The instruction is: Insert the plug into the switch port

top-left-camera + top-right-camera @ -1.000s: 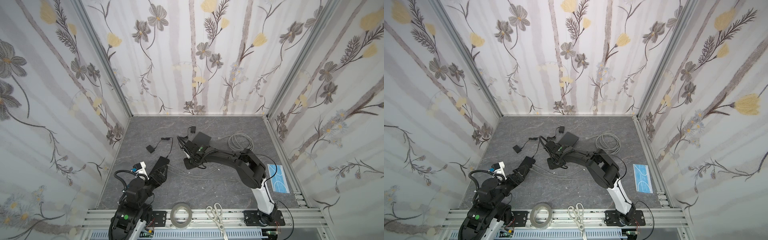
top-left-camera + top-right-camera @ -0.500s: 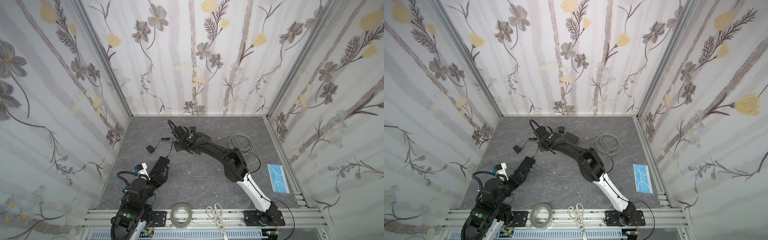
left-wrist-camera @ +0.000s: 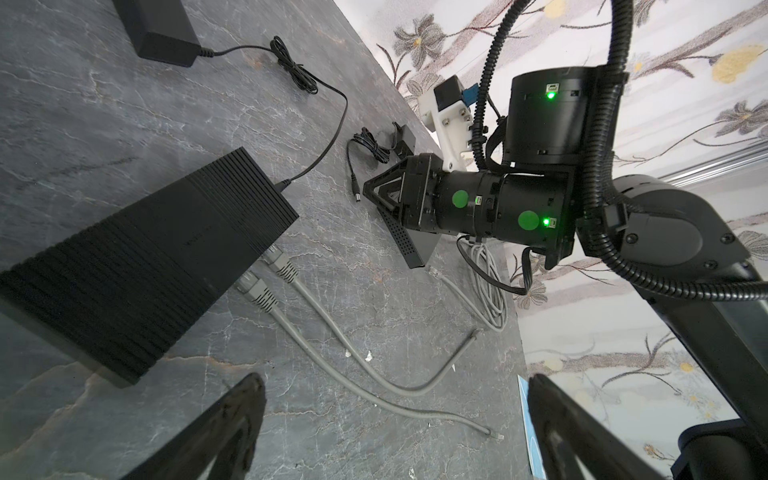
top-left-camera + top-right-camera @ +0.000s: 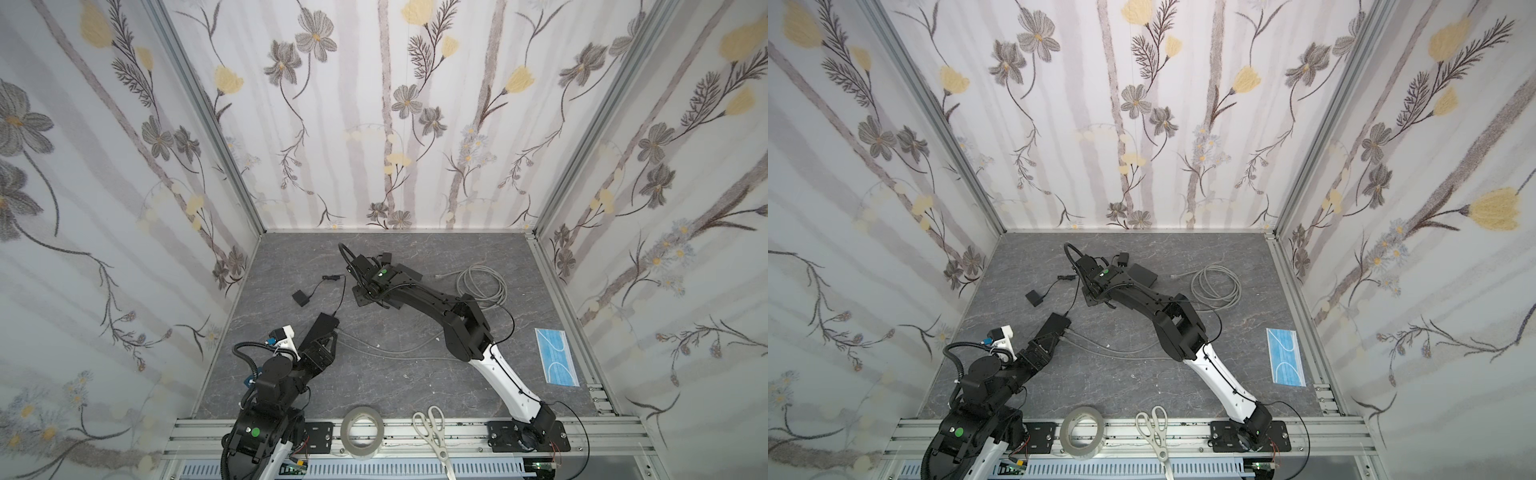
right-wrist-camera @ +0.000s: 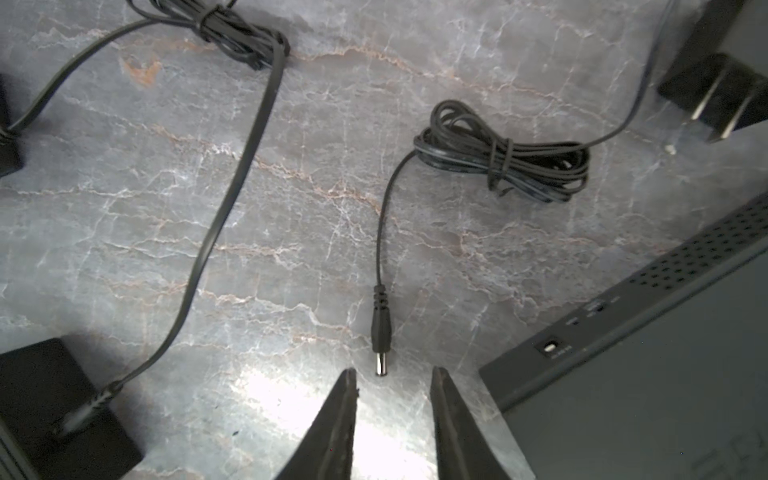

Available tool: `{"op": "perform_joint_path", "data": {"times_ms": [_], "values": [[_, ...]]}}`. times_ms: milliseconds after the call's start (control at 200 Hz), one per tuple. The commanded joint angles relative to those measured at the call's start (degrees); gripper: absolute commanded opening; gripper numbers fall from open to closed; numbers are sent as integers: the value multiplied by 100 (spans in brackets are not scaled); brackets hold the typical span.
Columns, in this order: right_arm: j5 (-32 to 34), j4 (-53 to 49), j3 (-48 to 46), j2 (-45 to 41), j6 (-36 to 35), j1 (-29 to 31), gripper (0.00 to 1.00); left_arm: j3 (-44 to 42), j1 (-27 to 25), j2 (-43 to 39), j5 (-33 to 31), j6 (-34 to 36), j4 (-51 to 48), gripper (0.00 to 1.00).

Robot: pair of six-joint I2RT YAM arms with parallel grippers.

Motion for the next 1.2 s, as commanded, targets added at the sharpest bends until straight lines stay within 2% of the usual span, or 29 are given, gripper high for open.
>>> {"op": "perform_joint_path", "data": {"times_ms": [0,250,500,595,829,854,974,1044,1194], "values": [[-234,217,99,134,104,1,32,51,2,-8,54,56,19,100],[-188,158,139,239,366,-7,24,81,4,-14,98,37,22,100],[-126,61,139,235,283,-3,19,81,1,-21,134,29,-7,100],[-95,30,139,244,220,8,13,87,-2,-17,134,38,-11,100],[-47,-48,138,213,126,12,11,85,1,-15,134,40,-41,100],[-62,-47,138,202,113,17,8,85,-2,-12,135,43,-34,100],[-156,-152,114,91,105,23,6,88,-6,-19,104,38,-51,100],[-224,-177,-67,-61,18,58,6,82,2,-14,83,40,-51,100],[-121,84,-1149,-646,-108,221,6,26,0,-14,21,20,-49,100]]}}
